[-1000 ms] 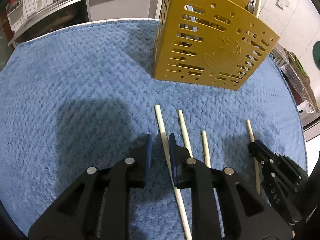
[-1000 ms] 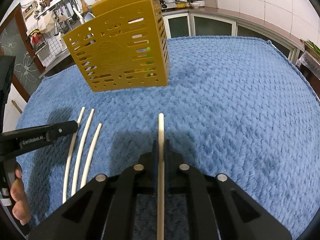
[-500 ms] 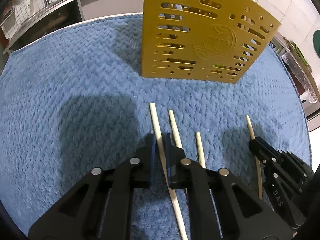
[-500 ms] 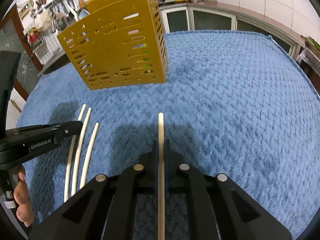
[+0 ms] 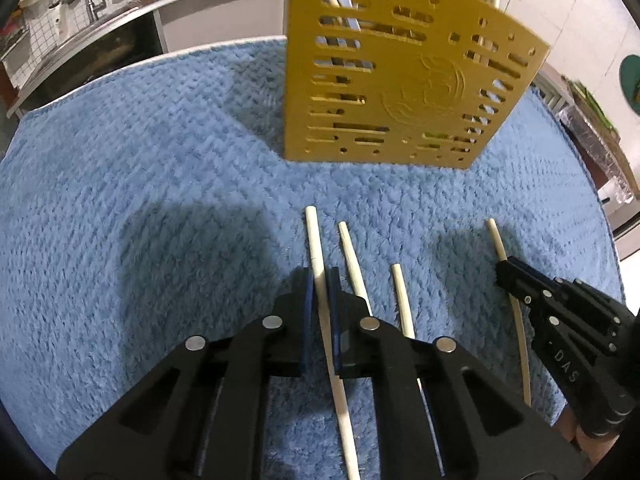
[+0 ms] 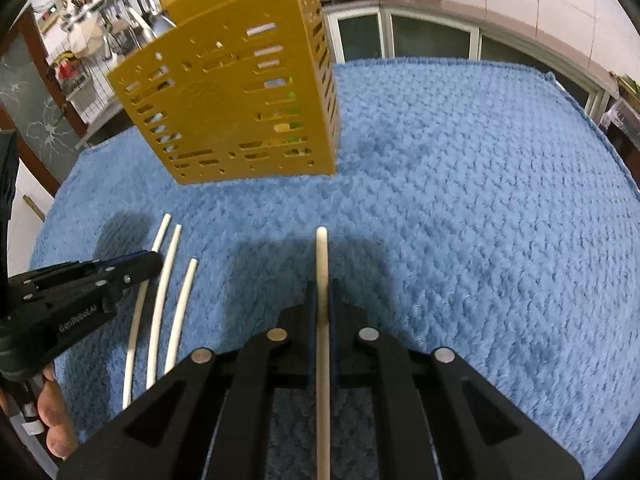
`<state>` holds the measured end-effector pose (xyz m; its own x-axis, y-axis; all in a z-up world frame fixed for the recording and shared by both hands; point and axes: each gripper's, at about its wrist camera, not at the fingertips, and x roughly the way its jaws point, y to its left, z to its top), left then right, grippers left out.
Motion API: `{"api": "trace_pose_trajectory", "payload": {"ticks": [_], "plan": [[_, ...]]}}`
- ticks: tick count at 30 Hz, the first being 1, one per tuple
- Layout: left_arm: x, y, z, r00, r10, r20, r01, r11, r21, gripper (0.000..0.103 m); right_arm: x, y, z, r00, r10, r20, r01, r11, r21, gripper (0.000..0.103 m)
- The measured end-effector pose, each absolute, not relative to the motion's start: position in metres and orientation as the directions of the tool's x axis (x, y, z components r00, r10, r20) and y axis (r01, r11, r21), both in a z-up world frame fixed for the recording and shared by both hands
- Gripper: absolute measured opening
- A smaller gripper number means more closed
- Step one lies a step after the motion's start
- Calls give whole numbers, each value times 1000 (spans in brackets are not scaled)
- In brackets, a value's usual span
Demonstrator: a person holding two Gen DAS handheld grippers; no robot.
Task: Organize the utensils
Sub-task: 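Carry both chopsticks over the yellow caddy and lower them in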
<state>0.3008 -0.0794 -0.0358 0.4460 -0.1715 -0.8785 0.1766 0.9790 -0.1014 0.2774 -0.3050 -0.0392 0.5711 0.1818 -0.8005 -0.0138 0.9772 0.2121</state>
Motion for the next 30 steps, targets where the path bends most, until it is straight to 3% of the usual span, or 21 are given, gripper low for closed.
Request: {"api": "trace_pose_trajectory", "payload": {"ticks": [15, 23, 30], "plan": [[255, -50, 51, 765, -271, -585, 222, 963, -155, 5, 225, -316, 34, 880, 211, -426, -113, 963, 244, 6], [253, -61, 82, 788, -331, -519, 291, 943, -159, 5, 227, -321, 61, 900, 269, -342, -167, 939, 300, 6], [263, -55, 98, 813, -361, -457, 303, 932, -196, 5, 231, -327, 86, 944, 285, -166, -221, 919, 327, 6]]}}
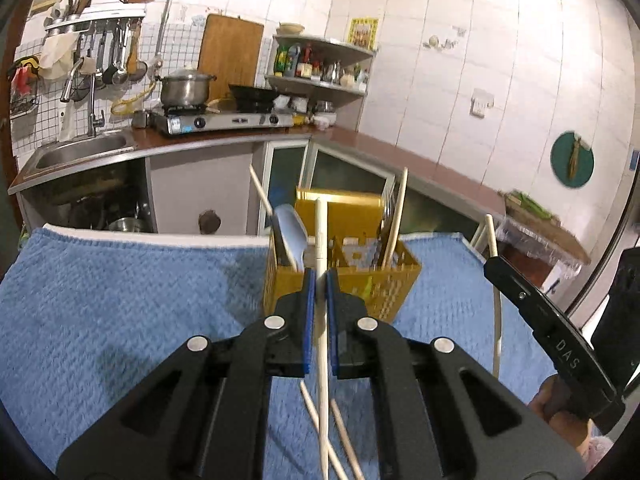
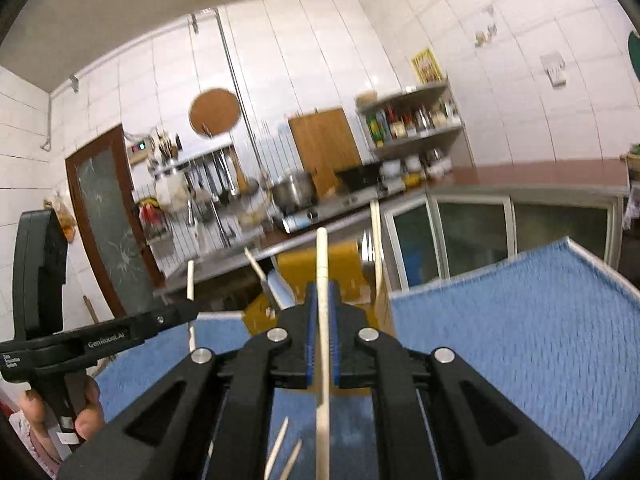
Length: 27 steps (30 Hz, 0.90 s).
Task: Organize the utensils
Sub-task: 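Carry both chopsticks over the yellow caddy and lower them in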
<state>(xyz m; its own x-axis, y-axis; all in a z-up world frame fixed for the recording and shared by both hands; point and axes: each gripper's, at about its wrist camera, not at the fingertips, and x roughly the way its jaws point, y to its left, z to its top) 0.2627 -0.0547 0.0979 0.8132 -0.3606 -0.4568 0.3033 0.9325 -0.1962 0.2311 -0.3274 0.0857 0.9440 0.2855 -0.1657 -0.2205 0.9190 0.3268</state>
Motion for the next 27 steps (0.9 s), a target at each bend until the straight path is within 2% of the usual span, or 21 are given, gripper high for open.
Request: {"api": "trace_pose_trajectory", "payload": {"ticks": [9, 14, 19, 24, 27], "plan": [[291, -56, 147, 876, -358, -324, 308, 931, -195, 5, 267, -327, 126, 957, 288, 38, -284, 901, 328, 6], [310, -56, 173, 914, -332, -233, 292, 937, -189, 5, 298, -328, 143, 963, 217, 158, -258, 911, 322, 6], [333, -64, 190, 944, -287, -161, 265, 954, -143, 5, 326, -325, 148, 966, 158, 203, -217, 924, 315, 6], [353, -79, 178, 956, -257, -142, 245, 965, -96, 5, 345, -324, 147, 970, 115, 214, -177, 939, 296, 6], [363, -82, 165, 950, -270, -159, 254, 961, -114, 5, 352, -323, 146, 971, 91, 219, -153, 946, 286, 6]]}}
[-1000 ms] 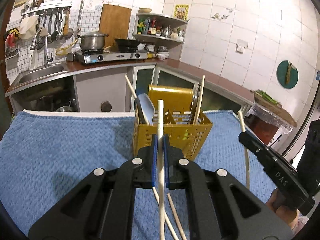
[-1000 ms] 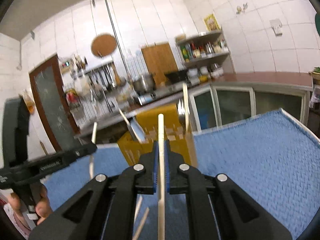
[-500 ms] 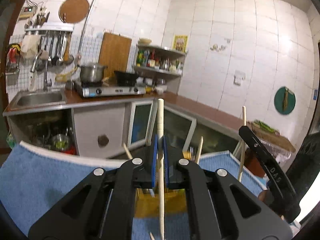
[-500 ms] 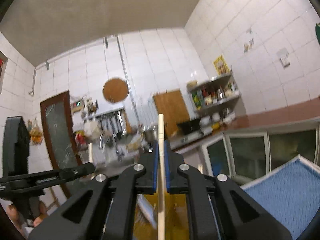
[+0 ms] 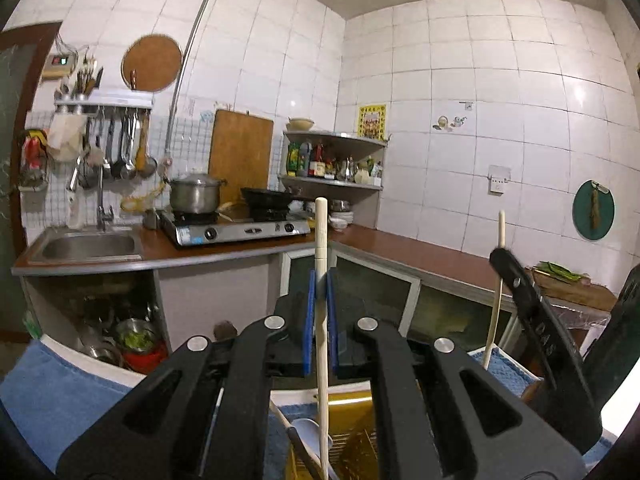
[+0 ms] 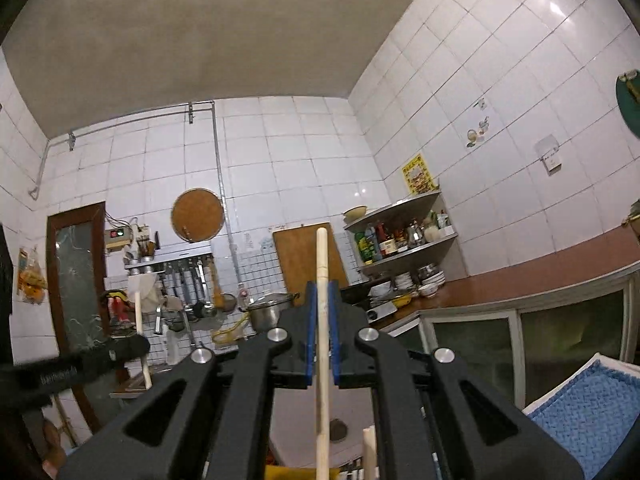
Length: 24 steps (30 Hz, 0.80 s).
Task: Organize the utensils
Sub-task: 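Carry both chopsticks over the yellow caddy and lower them in, then open both tools to release the chopsticks into the caddy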
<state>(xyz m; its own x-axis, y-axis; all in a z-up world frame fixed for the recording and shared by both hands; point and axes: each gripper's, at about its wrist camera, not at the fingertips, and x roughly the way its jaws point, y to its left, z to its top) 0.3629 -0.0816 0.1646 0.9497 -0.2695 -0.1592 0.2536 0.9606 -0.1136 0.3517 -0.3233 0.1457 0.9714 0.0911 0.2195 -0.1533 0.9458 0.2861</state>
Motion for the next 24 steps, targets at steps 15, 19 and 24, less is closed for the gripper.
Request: {"api": "trace_pose_trajectory", "payload": {"ticks": [15, 19, 24], "plan": [[376, -84, 104, 917, -265, -298, 246, 964, -99, 5, 356, -319, 123, 983, 103, 153, -138, 962, 235, 6], [376, -78, 93, 905, -266, -332, 242, 964, -114, 5, 348, -318, 102, 987, 126, 100, -146, 964, 221, 6], [374, -71, 81, 885, -264, -382, 228, 964, -137, 5, 340, -316, 78, 989, 147, 6, -145, 967, 210, 6]]}}
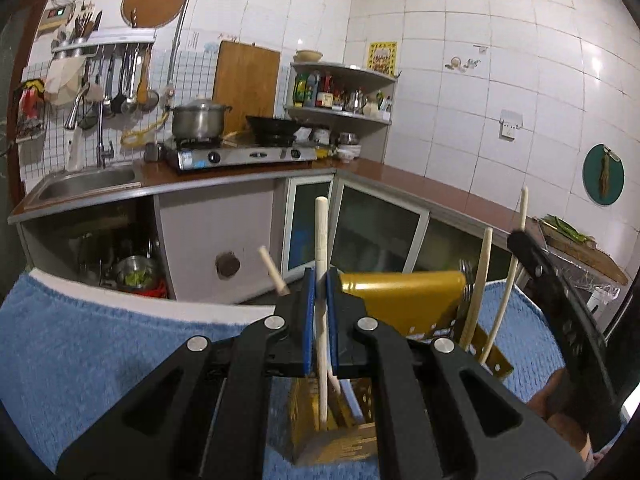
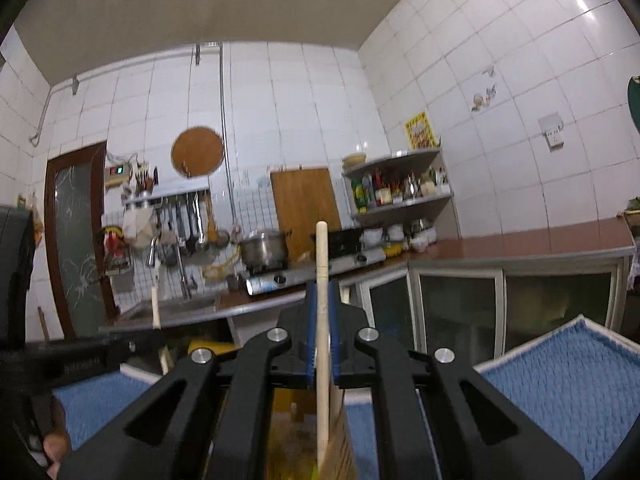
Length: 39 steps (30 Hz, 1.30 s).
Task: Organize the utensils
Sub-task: 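Open both tools to release the chopsticks into the caddy, then withdraw both open tools from the caddy toward the last loose chopsticks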
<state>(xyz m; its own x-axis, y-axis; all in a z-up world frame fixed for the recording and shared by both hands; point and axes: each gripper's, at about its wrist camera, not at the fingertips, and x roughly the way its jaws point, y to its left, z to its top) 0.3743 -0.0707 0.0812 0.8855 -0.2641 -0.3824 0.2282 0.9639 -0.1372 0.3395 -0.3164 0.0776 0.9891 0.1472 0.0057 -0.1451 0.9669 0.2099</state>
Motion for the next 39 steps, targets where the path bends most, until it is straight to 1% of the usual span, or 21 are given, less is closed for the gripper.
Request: {"api": "trace_pose_trajectory", "payload": {"ticks": [3, 4, 5, 6, 7, 8, 9, 11, 12, 14, 15, 17, 19, 22, 27, 31, 35, 38, 39], "plan": [[374, -66, 77, 867, -264, -423, 218, 964, -154, 7, 337, -314, 72, 986, 158, -61, -143, 970, 194, 7], [373, -63, 77, 858, -265, -440, 212, 963, -167, 13, 335, -314, 71, 981, 166, -101, -143, 970, 198, 7], [372, -61, 76, 854, -265, -447, 207, 962, -175, 23, 333, -315, 71, 977, 173, -125, -146, 968, 203, 7], [368, -57, 77, 849, -266, -456, 203, 962, -183, 30, 330, -316, 71, 974, 176, -141, -145, 968, 205, 8], [365, -54, 78, 849, -267, -457, 200, 961, -189, 42, 325, -317, 72, 972, 171, -160, -137, 970, 203, 22], [359, -49, 80, 850, -266, -455, 195, 961, -198, 50, 321, -318, 73, 972, 162, -170, -127, 972, 200, 36], [354, -47, 82, 850, -265, -455, 191, 960, -203, 53, 316, -320, 74, 973, 152, -171, -116, 973, 199, 59], [342, -40, 85, 847, -261, -463, 187, 962, -199, 68, 303, -322, 77, 975, 134, -174, -101, 977, 187, 60], [336, -37, 85, 848, -248, -469, 178, 966, -190, 71, 296, -323, 79, 974, 124, -191, -90, 980, 176, 60], [324, -29, 83, 849, -219, -481, 153, 973, -173, 83, 284, -325, 80, 970, 103, -222, -66, 984, 166, 61], [319, -24, 81, 846, -212, -489, 145, 975, -170, 85, 281, -325, 80, 967, 94, -238, -57, 986, 159, 64], [305, -11, 76, 837, -200, -510, 126, 976, -178, 93, 268, -323, 77, 954, 76, -290, -37, 990, 138, 70], [293, -1, 69, 829, -192, -525, 109, 977, -185, 97, 259, -317, 73, 941, 76, -330, -38, 992, 119, 80], [277, 8, 56, 809, -175, -560, 95, 981, -170, 98, 245, -303, 60, 908, 76, -412, -45, 995, 85, 86], [259, 14, 30, 772, -112, -625, 74, 994, -86, 98, 228, -280, 25, 839, 80, -538, -56, 997, 62, 87], [250, 25, 10, 748, -82, -659, 56, 997, -60, 98, 226, -265, -5, 778, 60, -625, -33, 998, 55, 87], [247, 36, -10, 743, -54, -667, 19, 998, -60, 98, 227, -253, -23, 741, 43, -670, -3, 998, 62, 87], [251, 40, -23, 726, -51, -685, 4, 997, -71, 98, 227, -243, -23, 742, 29, -670, -6, 999, 37, 86], [251, 40, -25, 722, -50, -690, 4, 998, -68, 98, 229, -240, -22, 740, 30, -672, -8, 999, 36, 83]]}}
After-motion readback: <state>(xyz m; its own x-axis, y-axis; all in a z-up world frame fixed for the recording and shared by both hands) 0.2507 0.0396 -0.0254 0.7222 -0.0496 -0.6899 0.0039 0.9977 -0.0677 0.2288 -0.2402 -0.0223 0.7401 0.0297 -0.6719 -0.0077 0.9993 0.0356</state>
